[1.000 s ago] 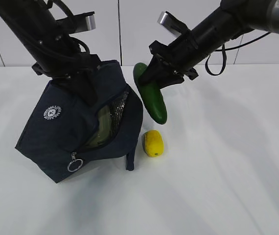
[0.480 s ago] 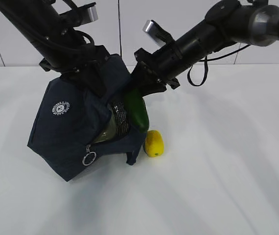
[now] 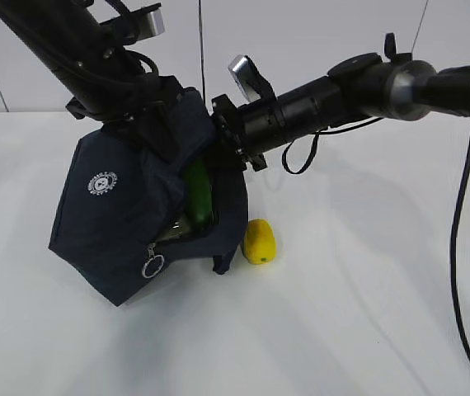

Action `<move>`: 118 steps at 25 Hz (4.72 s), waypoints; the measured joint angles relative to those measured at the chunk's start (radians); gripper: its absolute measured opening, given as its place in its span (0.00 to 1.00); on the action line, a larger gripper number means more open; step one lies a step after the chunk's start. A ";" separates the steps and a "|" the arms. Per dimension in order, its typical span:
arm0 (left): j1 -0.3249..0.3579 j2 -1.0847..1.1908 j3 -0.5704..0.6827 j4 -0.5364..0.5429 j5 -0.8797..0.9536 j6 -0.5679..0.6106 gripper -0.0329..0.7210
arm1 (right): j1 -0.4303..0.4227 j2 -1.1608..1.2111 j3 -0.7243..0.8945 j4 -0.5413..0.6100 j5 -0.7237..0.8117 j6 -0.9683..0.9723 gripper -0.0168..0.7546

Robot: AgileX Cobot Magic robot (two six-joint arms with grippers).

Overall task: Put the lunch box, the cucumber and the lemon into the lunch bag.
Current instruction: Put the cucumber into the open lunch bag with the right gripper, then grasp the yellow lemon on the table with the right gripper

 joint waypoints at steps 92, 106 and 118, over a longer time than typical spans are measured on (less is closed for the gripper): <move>0.019 0.000 -0.008 0.116 0.038 -0.008 0.07 | 0.071 -0.166 0.209 -0.788 -0.093 0.361 0.78; 0.019 0.000 -0.008 0.113 0.048 -0.008 0.07 | 0.071 -0.147 0.209 -0.788 -0.099 0.361 0.72; 0.019 0.000 -0.008 0.106 0.054 -0.008 0.07 | 0.071 -0.147 0.209 -0.794 -0.107 0.361 0.45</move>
